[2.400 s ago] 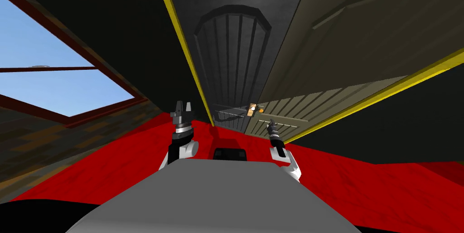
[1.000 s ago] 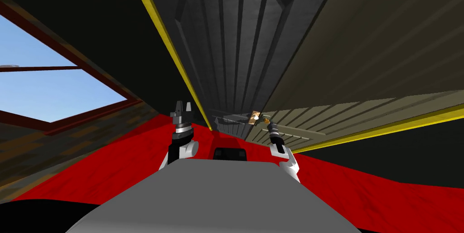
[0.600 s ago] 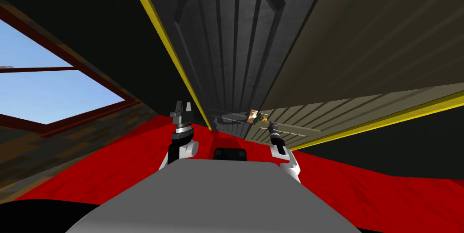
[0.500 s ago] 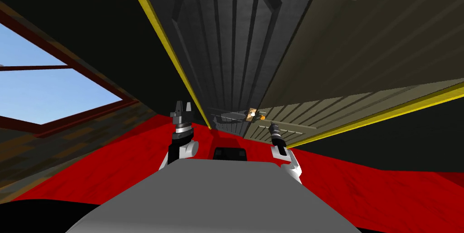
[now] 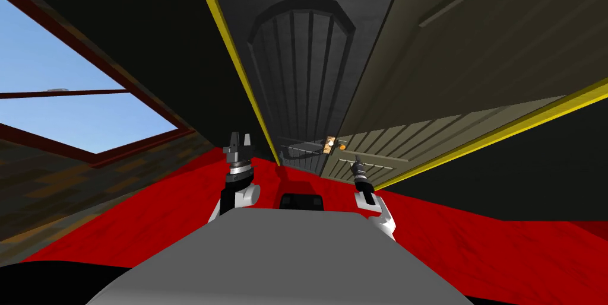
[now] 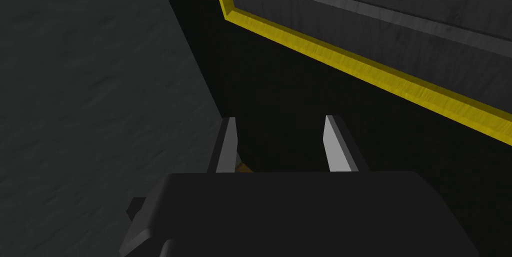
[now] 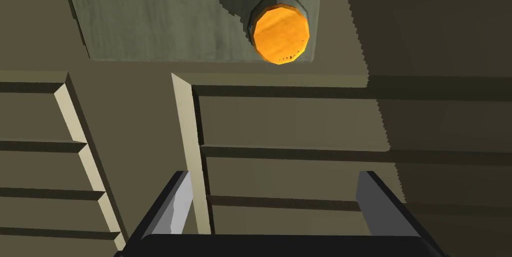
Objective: Pull the door open
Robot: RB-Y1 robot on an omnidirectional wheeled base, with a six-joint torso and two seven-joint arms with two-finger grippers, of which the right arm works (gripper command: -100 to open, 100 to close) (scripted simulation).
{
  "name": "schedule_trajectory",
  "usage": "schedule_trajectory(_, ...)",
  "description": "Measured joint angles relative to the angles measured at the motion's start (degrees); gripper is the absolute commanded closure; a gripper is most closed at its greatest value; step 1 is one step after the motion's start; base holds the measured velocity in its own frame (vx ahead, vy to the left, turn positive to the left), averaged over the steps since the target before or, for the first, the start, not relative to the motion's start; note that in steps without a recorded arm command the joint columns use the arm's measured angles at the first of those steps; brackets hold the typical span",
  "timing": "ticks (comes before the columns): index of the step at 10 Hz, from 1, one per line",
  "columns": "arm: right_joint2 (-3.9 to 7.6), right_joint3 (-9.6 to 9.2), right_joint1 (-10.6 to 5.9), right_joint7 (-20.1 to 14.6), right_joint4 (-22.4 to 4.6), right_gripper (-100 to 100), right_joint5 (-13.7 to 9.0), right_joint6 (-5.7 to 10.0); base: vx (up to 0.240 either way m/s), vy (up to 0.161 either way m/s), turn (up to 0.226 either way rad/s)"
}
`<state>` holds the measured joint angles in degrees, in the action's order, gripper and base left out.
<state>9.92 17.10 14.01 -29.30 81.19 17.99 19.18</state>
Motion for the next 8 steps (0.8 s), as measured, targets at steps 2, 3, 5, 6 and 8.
schedule_trajectory(2, -0.40, -1.21, 0.39, -0.4, 1.0, -100, 0.3, 0.54, -0.044, 0.017, -0.068)
schedule_trajectory(3, -0.07, -0.34, 0.63, -0.3, 0.7, -100, 0.1, 0.15, -0.035, -0.065, -0.187)
schedule_trajectory(5, 0.78, 1.75, 1.42, 0.0, -0.4, -100, -0.4, -0.36, 0.054, -0.095, -0.110)
schedule_trajectory(6, 0.77, 2.67, 1.81, 0.3, -0.7, -100, -0.5, -0.71, 0.156, -0.052, 0.008)
schedule_trajectory(8, 0.95, 3.17, 1.20, 0.7, -1.4, -100, -0.7, -0.85, 0.192, -0.012, 0.062)
